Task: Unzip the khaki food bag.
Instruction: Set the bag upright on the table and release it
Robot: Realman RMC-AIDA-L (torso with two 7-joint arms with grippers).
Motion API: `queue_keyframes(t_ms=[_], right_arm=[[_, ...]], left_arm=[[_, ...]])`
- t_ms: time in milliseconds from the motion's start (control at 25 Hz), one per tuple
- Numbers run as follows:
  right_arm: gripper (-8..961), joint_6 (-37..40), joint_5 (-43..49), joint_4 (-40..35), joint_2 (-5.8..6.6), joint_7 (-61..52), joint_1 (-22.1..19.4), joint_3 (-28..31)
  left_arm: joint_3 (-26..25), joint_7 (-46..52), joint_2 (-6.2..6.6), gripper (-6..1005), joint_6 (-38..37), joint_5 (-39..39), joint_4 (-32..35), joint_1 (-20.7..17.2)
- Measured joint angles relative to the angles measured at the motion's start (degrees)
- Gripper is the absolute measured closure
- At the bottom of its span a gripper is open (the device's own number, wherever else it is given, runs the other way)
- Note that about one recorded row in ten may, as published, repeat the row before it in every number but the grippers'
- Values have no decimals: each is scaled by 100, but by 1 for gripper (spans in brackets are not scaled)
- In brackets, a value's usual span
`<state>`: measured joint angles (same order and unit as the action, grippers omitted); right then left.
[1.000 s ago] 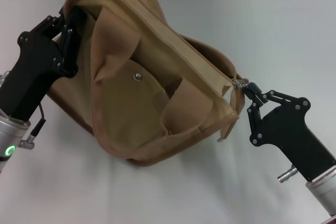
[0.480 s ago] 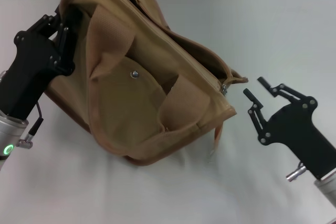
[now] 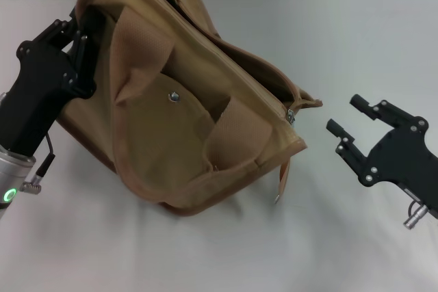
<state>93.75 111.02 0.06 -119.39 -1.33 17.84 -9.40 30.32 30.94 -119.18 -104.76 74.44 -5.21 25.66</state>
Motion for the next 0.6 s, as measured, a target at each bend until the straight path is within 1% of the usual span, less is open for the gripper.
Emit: queue_keyframes(t_ms=[120,600], right_arm=[[510,-83,0,5,-26,3,92,-11],[526,-739,-48,323,-28,-13,462,31]], left_arm=[[0,0,0,829,0,0,-5,-12],[0,0,0,825,0,0,-6,-35]])
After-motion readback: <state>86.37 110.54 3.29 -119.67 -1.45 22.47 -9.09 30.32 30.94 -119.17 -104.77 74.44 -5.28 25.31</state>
